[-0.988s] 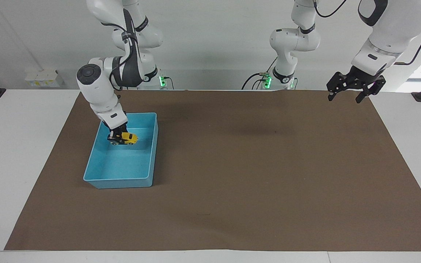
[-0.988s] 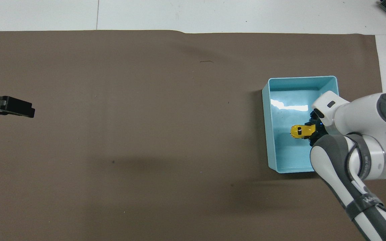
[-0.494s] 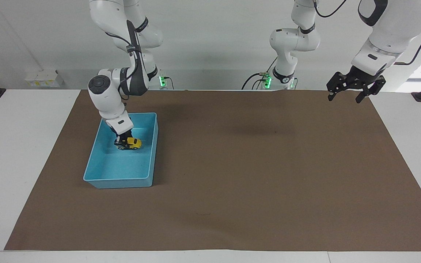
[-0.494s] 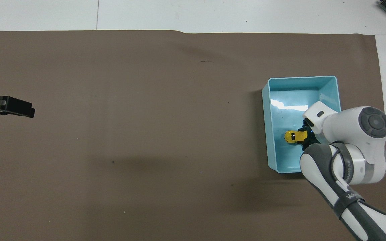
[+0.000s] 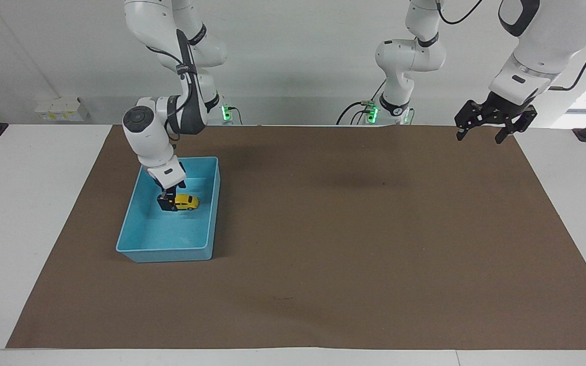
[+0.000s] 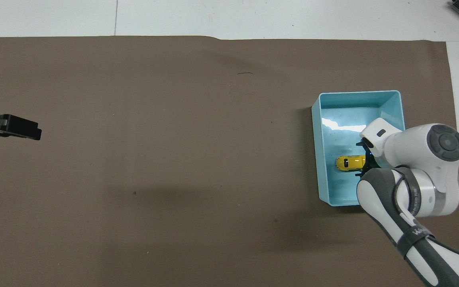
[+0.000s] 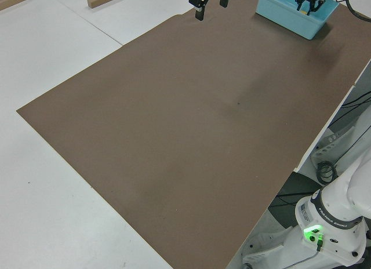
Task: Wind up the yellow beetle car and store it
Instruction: 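Lower the car onto the bin floor and open the right gripper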
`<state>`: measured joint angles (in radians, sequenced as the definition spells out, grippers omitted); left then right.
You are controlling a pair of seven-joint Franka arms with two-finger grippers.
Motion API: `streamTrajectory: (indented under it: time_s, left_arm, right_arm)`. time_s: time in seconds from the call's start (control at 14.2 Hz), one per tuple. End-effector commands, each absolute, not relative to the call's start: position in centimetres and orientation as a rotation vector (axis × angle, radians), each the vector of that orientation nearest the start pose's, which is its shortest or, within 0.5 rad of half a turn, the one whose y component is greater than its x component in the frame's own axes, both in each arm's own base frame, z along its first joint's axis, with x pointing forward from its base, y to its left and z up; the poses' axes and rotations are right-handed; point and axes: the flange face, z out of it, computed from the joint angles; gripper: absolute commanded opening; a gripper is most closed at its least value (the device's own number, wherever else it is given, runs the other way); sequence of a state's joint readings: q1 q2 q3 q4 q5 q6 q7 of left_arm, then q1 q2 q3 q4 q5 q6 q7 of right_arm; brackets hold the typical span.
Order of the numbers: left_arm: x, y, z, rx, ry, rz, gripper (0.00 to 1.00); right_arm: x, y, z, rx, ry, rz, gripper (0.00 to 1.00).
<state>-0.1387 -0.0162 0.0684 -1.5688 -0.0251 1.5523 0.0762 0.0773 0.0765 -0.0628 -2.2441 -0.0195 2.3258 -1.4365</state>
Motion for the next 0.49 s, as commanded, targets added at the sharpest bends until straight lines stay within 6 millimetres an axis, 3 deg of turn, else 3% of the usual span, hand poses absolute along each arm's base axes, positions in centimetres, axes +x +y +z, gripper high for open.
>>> streamTrajectory:
  time_s: [0.0,0.14,0.42]
  left_arm:
    - [54.0,-3.8,63.4,-3.165,0.215,0.015,1.0]
    - [54.0,-3.8,63.4,-3.165,0.215,0.015,1.0]
    - [54.0,-3.8,63.5,-3.165,0.215,0.012,1.0]
  right_arm:
    - [55.3,1.6,38.3,-2.354,-2.084,0.035,1.0]
    - [56.6,1.6,42.3,-2.355,-2.08,0.038,1.0]
    - [57.4,1.9,47.6,-2.449,-1.946,-0.09,1.0]
